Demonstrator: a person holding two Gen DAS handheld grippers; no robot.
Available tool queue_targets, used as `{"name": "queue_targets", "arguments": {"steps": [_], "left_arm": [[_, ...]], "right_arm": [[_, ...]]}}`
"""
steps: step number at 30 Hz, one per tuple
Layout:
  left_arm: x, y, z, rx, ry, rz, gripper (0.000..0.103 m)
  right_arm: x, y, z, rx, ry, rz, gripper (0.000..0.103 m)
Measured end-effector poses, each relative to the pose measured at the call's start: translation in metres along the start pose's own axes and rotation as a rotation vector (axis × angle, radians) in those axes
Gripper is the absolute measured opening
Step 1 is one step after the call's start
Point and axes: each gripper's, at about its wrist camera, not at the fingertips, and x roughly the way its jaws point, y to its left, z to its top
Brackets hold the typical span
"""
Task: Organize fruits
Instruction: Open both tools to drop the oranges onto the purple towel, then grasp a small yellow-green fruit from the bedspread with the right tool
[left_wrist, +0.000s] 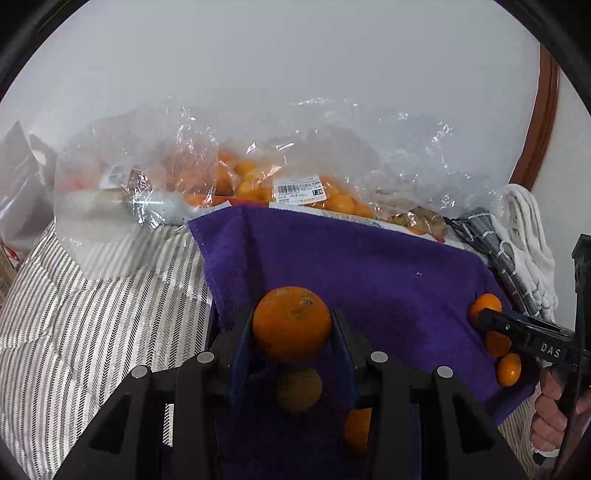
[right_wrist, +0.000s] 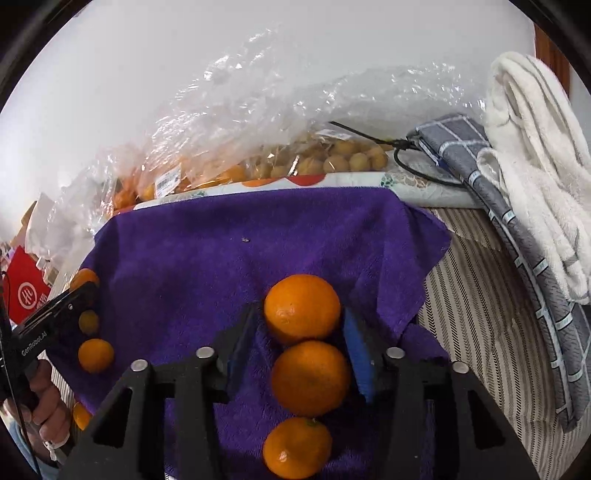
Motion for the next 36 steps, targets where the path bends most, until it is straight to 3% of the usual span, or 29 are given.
{"name": "queue_targets", "arguments": {"steps": [2, 5, 13, 17, 25, 29, 33, 36], "left_arm": [[-0.009, 0.000, 0.000, 0.004, -0.037, -0.005, 0.041], [-0.025, 0.001, 0.000, 0.008, -0.081, -0.017, 0.051], [-0.076, 0.014, -0.021, -0.016, -0.102, 0.005, 0.052], [-0.103, 0.031, -0.051, -0.024, -0.082, 0.017, 0.052], [-0.126, 0.053, -0.090, -0.043, -0.002, 0.057, 0.052], [-0.126, 0.056, -0.099, -0.042, 0.039, 0.074, 0.052], [-0.118, 0.058, -0.104, -0.052, 0.099, 0.076, 0.052], [-0.117, 0.058, -0.105, -0.050, 0.100, 0.094, 0.052]], "right_arm": [[-0.008, 0.007, 0.001, -0.023, -0.010, 0.004, 0.054], [-0.028, 0.022, 0.002, -0.059, -0.060, 0.016, 0.061], [-0.083, 0.055, -0.028, -0.111, -0.105, 0.029, 0.064], [-0.098, 0.067, -0.055, -0.139, -0.110, 0.027, 0.053], [-0.093, 0.098, -0.097, -0.160, -0.031, 0.077, 0.047], [-0.089, 0.118, -0.105, -0.192, -0.007, 0.105, 0.039], [-0.079, 0.131, -0.105, -0.215, 0.016, 0.123, 0.038], [-0.067, 0.137, -0.105, -0.229, 0.043, 0.117, 0.038]]}}
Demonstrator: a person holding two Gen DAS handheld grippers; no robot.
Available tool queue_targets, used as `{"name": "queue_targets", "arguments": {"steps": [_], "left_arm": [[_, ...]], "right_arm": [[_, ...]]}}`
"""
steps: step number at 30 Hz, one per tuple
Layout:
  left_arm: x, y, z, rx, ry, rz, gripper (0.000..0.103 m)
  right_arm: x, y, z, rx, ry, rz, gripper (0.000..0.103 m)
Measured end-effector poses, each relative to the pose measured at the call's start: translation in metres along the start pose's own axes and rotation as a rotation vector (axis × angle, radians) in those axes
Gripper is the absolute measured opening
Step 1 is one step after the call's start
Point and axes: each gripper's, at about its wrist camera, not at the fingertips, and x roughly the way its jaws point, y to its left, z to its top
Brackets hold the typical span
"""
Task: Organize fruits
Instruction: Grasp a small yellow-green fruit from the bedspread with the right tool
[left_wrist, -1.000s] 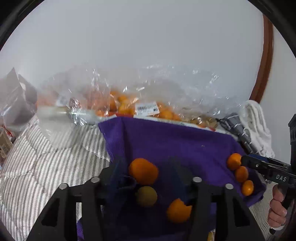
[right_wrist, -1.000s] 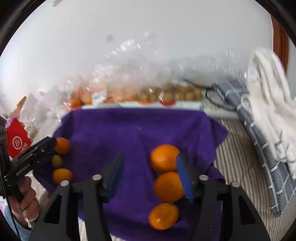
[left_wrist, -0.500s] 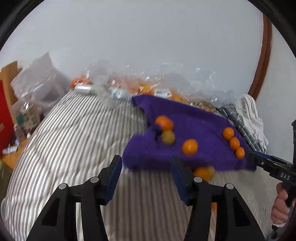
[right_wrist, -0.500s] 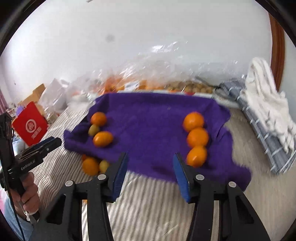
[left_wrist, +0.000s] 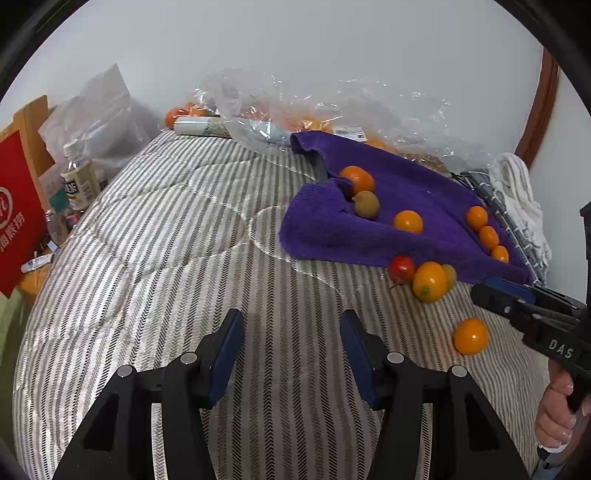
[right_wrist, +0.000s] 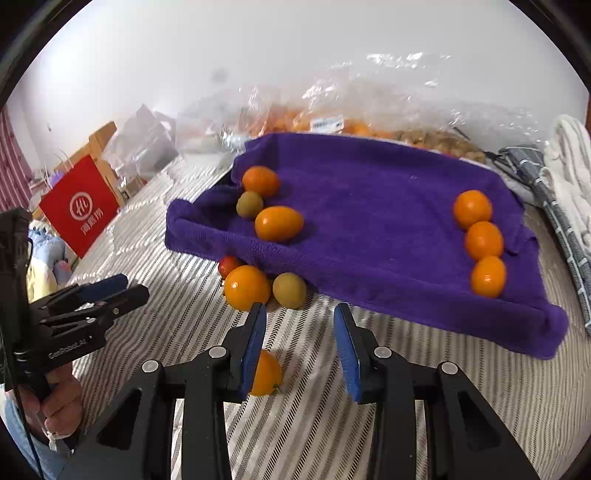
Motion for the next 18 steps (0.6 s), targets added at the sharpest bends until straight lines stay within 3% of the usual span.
{"name": "queue_targets", "arguments": {"steps": [16, 18], "left_arm": [[0.005, -0.001, 0.000, 0.002, 0.024, -0.008, 0.053], [0.006, -0.001, 0.000, 0.002, 0.024, -0.009, 0.053]], "right_arm": [[0.045, 0.011, 0.015, -0.048, 0.080, -0.028, 0.035], [0.046, 0.012, 0.013, -0.056, 0.065, -0.025, 0.024]]}}
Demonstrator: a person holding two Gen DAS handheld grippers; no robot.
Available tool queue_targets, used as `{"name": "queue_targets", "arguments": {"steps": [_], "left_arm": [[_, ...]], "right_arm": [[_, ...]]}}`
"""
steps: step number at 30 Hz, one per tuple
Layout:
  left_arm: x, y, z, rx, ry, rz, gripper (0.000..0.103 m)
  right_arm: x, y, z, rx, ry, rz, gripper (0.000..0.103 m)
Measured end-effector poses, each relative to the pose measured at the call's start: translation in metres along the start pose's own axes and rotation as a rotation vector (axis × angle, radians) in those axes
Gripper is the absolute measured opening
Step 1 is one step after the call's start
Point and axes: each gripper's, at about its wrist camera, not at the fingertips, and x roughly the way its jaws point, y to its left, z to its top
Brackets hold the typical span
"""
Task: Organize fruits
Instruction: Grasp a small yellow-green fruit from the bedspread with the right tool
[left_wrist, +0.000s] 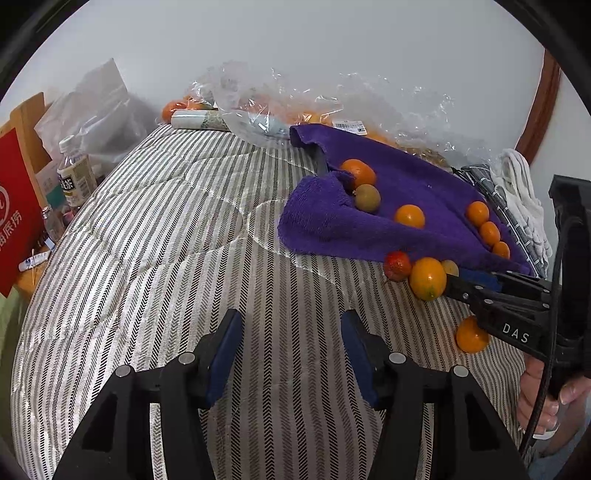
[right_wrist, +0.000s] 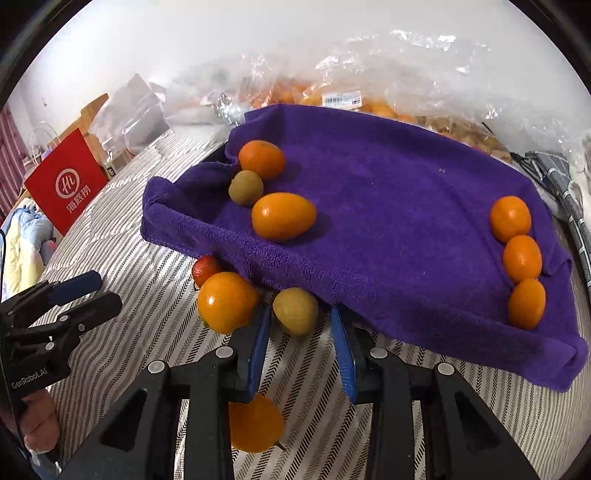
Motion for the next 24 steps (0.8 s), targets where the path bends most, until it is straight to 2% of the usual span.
{"name": "queue_targets", "arguments": {"steps": [4, 9, 14, 17, 20, 24], "left_arm": [[0.001, 0.002, 0.000, -0.007, -0.001, -0.005, 0.054], [0.002, 0.000, 0.000, -0.001, 0.001, -0.003, 0.057], [0.004, -0.002, 0.001, 0.010, 0.004, -0.002, 0.060], [0.004, -0.004, 0.001, 0.022, 0.008, 0.006, 0.061], [0.005, -0.006, 0.001, 0.035, 0.012, 0.017, 0.063], [0.006, -0.010, 0.001, 0.055, 0.018, 0.041, 0.063]], "right_arm": [[-0.005, -0.002, -0.002, 0.009, -0.007, 0.005, 0.025], [-0.031, -0.016, -0.007, 0.036, -0.067, -0.003, 0.025], [-0.056, -0.048, -0.029, 0.081, -0.093, -0.081, 0.025], [-0.063, -0.071, -0.046, 0.090, -0.069, -0.150, 0.025], [-0.067, -0.091, -0.057, 0.124, -0.054, -0.179, 0.025], [-0.075, -0.111, -0.074, 0.171, -0.107, -0.195, 0.025]]}}
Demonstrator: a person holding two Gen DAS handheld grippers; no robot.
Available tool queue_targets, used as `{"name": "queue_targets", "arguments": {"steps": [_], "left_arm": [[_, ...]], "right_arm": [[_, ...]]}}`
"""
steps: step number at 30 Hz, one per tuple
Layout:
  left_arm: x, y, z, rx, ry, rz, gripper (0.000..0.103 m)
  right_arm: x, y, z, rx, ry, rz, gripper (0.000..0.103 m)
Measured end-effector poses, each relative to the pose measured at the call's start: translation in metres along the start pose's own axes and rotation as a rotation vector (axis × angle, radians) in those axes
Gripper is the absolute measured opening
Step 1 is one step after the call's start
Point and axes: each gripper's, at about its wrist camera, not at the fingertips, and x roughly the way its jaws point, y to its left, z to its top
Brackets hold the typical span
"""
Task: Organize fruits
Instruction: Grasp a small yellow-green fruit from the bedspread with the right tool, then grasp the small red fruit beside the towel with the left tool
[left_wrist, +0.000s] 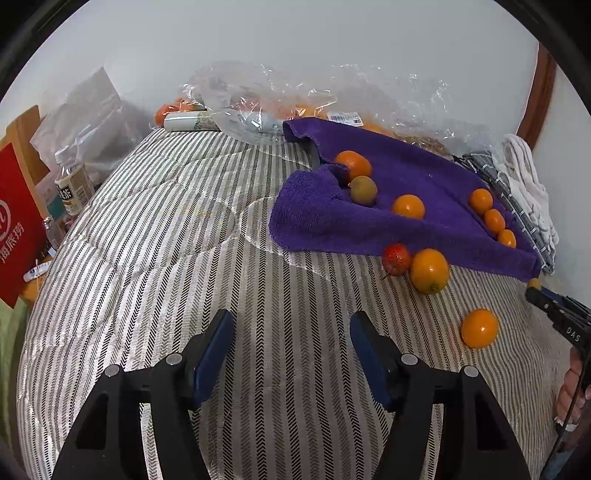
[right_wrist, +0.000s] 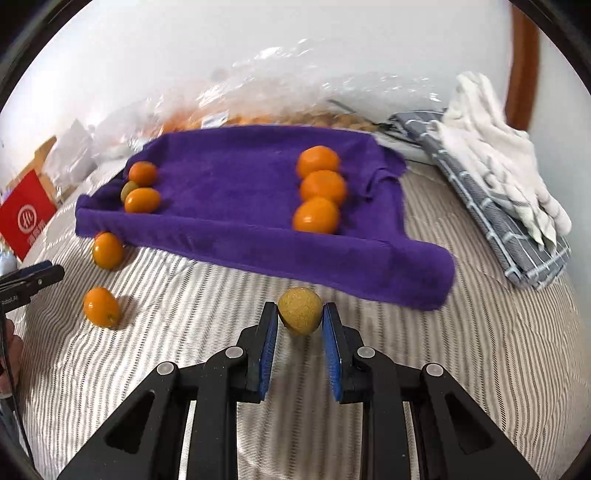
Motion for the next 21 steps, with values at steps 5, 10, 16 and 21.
{"name": "queue_targets", "arguments": {"steps": [5, 10, 16, 21], "left_arm": [[0.001, -0.002, 0.000, 0.015, 0.005, 0.018, 0.063], [-0.001, 0.003, 0.000, -0.011, -0.002, 0.005, 0.063], [0.002, -0.009, -0.001, 0.041, 0.018, 0.063, 0.067], [0.001, -0.005, 0.000, 0.029, 0.020, 0.041, 0.068]], "right_arm": [[-0.001, -0.011, -0.005, 0.046, -0.019, 0.044, 0.025], [-0.002, -0.016, -0.005, 0.084, -0.036, 0.092, 0.025], [0.002, -0.034, -0.007, 0.178, -0.018, 0.089, 0.025], [-0.008, -0.034, -0.008, 0.177, -0.056, 0.055, 0.025]]}}
